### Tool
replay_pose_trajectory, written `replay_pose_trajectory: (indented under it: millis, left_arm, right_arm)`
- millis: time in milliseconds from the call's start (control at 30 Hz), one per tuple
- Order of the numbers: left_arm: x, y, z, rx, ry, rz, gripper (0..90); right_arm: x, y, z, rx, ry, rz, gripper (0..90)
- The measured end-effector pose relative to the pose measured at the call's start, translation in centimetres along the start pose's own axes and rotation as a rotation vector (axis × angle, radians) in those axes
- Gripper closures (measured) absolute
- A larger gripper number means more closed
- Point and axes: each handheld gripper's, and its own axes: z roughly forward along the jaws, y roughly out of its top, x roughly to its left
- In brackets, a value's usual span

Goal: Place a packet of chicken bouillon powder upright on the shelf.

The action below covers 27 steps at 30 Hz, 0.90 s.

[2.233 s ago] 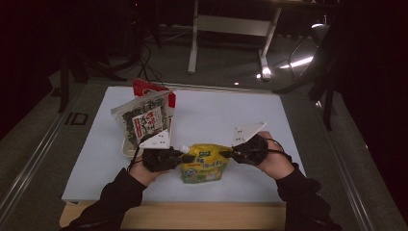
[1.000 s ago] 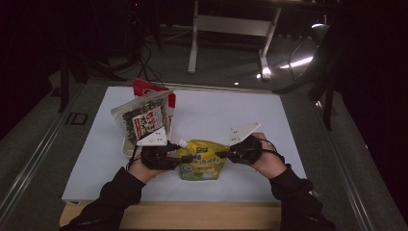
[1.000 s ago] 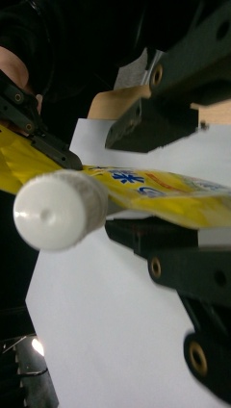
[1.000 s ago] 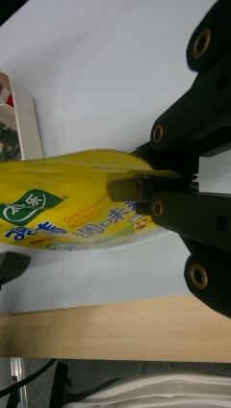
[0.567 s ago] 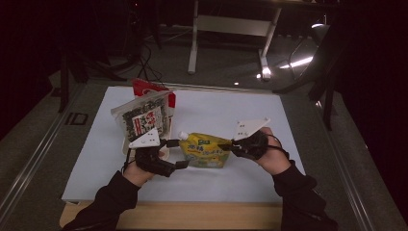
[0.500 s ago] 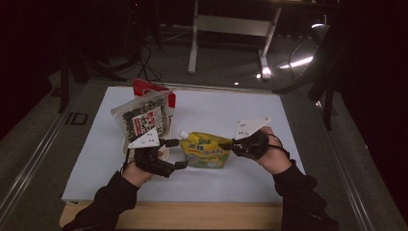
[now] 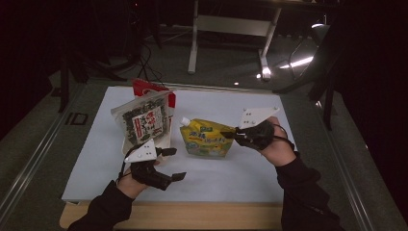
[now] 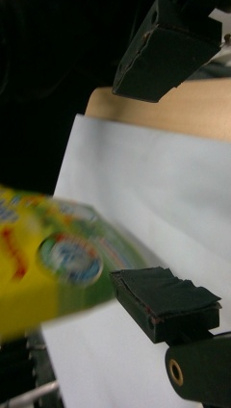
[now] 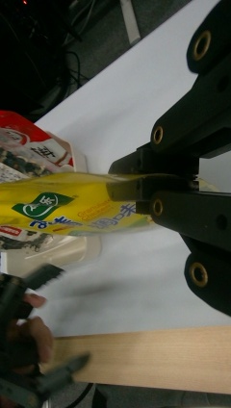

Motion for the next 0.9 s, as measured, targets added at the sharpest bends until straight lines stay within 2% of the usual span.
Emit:
replay_pose_trajectory:
  millis: [67, 167, 200, 433, 500, 567, 600, 667, 733, 900]
  left_arm:
    - [-0.8, -0.5, 0.5, 0.019, -0.037, 0.005, 13.0]
    - [-1.3, -0.9, 1.0, 0.031, -0.054, 0.010, 13.0]
    - [-1.7, -1.3, 1.5, 0.042, -0.072, 0.011, 13.0]
    - [-2.4, -2.5, 3.0, 0.088, -0.107, 0.015, 13.0]
    - [-2.5, -2.8, 3.5, 0.108, -0.134, 0.023, 13.0]
    - [-2.5, -3.0, 3.7, 0.117, -0.131, 0.031, 13.0]
    - [-2.5, -3.1, 3.8, 0.117, -0.134, 0.026, 13.0]
    - [-2.5, -3.1, 3.8, 0.123, -0.134, 0.030, 12.9]
    - [-2.5, -3.4, 4.0, 0.117, -0.141, 0.053, 13.0]
    - [-2.6, -3.5, 4.0, 0.112, -0.143, 0.056, 13.0]
  right_arm:
    - [0.0, 0.5, 0.1, -0.009, 0.002, -0.007, 90.0]
    - [-0.1, 0.9, 0.2, -0.018, 0.009, -0.009, 90.0]
    - [-0.1, 1.4, 0.4, -0.031, 0.016, -0.013, 90.0]
    - [-0.1, 3.1, 1.1, -0.073, 0.042, -0.031, 89.9]
    - [0.0, 3.8, 1.7, -0.091, 0.063, -0.036, 90.0]
    - [0.1, 4.0, 1.9, -0.100, 0.070, -0.035, 90.0]
    - [0.1, 4.5, 2.5, -0.121, 0.092, -0.042, 90.0]
    - [0.1, 4.5, 2.5, -0.121, 0.092, -0.042, 90.0]
    - [0.3, 5.2, 3.3, -0.139, 0.118, -0.049, 90.0]
    - [0.6, 6.2, 4.6, -0.150, 0.131, -0.064, 90.0]
